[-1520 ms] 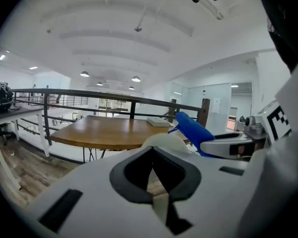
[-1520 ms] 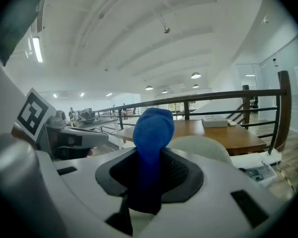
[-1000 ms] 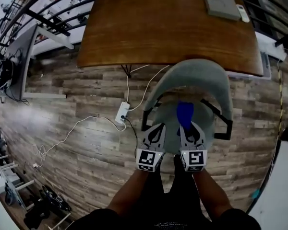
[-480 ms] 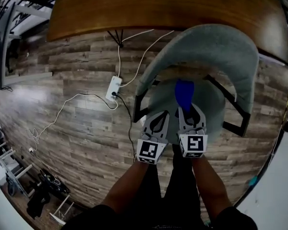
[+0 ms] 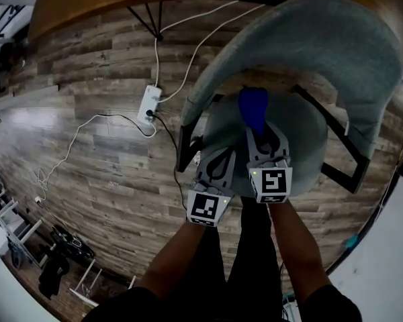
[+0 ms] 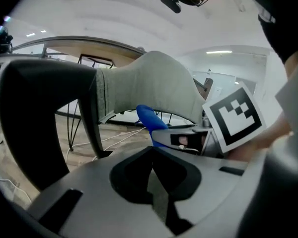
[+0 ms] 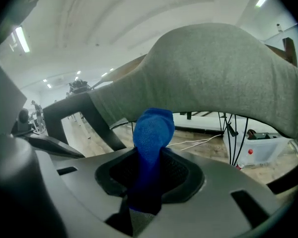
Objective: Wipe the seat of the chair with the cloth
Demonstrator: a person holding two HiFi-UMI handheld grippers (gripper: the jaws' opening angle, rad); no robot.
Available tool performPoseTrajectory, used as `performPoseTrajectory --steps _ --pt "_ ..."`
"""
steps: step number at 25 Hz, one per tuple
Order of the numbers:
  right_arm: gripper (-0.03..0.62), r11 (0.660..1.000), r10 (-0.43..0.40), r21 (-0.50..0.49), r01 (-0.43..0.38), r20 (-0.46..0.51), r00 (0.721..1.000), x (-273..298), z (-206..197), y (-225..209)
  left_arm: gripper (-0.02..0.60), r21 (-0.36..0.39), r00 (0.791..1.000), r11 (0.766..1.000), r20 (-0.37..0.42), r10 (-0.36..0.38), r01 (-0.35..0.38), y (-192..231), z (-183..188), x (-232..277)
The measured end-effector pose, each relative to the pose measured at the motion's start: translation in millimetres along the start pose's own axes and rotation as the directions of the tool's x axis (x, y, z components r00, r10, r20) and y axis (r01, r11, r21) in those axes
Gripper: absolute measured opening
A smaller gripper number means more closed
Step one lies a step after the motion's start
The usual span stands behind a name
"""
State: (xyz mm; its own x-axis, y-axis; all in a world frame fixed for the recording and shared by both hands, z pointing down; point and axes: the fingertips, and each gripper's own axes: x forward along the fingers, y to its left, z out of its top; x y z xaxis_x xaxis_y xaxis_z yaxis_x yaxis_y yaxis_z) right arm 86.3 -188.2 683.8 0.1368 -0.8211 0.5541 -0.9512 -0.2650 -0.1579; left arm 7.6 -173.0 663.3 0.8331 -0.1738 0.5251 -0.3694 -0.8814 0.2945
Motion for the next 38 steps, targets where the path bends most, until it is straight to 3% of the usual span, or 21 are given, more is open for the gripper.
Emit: performPoseTrajectory --steps 9,19,38 --pt "0.12 0.996 0.058 -0.058 -0.063 -0.092 0.994 31.8 -39.3 19.5 0.002 -0.017 0.999 1.0 -0.036 0.02 -0.021 13.0 -42.9 -0.2" --pt "0.12 0.982 0.081 -0.152 -0.113 -0.206 0.975 59.2 -59.1 29.8 0.002 -0.046 0.998 0.998 -0.051 0.043 -0.046 14.9 -60.3 0.3" --pt "0.12 0.994 -0.07 -0.096 0.048 -0.239 0.968 52.7 -61.9 -15.8 0.002 -0.069 0.998 0.996 -0.051 0.047 -0.051 13.0 -59.6 8.5"
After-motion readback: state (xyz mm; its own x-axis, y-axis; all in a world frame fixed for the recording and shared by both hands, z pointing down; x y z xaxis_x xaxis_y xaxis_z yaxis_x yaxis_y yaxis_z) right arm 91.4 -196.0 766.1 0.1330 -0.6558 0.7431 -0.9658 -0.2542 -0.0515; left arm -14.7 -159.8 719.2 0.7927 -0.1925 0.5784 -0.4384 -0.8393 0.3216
